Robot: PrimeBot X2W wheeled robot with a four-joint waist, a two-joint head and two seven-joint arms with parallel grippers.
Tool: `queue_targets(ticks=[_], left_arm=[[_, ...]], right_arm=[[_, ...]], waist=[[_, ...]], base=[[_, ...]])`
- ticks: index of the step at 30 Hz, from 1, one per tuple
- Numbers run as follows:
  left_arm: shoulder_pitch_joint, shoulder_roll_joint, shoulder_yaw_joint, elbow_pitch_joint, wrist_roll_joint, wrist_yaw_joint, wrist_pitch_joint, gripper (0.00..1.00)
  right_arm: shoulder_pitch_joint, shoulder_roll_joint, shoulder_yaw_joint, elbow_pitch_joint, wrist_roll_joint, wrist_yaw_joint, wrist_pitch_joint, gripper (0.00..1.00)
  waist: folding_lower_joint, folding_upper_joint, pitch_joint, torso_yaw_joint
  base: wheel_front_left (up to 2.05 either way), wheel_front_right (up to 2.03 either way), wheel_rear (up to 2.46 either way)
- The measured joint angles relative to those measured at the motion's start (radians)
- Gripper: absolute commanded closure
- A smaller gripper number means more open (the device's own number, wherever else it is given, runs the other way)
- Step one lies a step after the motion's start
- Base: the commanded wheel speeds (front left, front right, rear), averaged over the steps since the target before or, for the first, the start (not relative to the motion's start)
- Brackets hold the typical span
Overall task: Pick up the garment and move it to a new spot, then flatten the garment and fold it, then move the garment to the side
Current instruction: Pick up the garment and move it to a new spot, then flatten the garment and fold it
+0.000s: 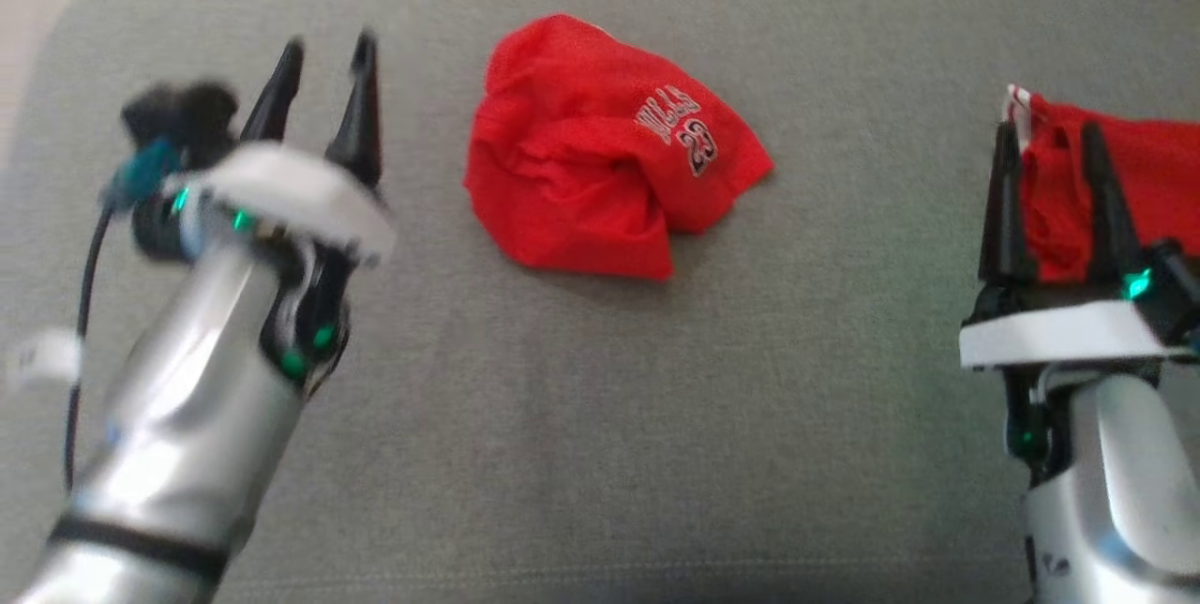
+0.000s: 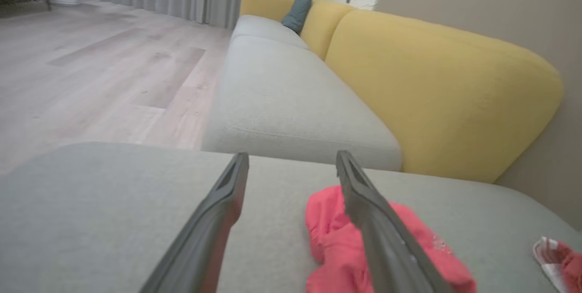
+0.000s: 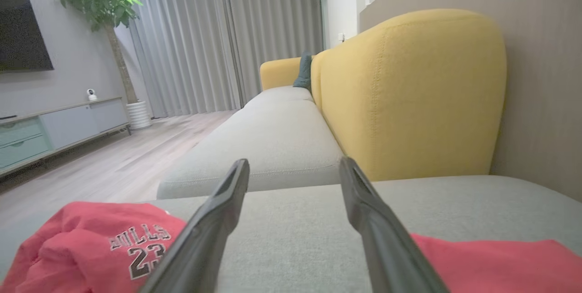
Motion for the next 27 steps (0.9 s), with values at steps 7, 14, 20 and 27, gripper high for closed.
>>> queue_targets(ticks=[7, 14, 20, 27], left_arm=[[0.353, 0.030, 0.120, -0.209, 0.122, 0.010, 0.000, 0.00], [0.561, -0.066, 0.253, -0.336, 0.224, -0.002, 0.000, 0.00], [0.562, -0.112, 0.299, -0.336, 0.292, -0.062, 0.000, 0.00], [0.561, -0.155, 0.340, -0.298, 0.326, -0.110, 0.000, 0.00]], right_arm=[[0.086, 0.000, 0.016, 0.028, 0.002, 0.000, 0.000, 0.00], [0.123, 0.001, 0.041, 0.037, 0.008, 0.000, 0.000, 0.00], [0.123, 0.000, 0.158, 0.054, 0.009, 0.000, 0.023, 0.00], [0.109, 0.000, 0.346, 0.135, -0.025, 0.000, 0.094, 0.00]], waist=[[0.0000, 0.0000, -0.072, 0.060], [0.0000, 0.0000, -0.105, 0.105], [0.0000, 0.0000, -0.094, 0.133], [0.0000, 0.0000, -0.058, 0.167]], base=[[0.00, 0.00, 0.00], [0.00, 0.00, 0.00], [0.00, 0.00, 0.00], [0.00, 0.00, 0.00]])
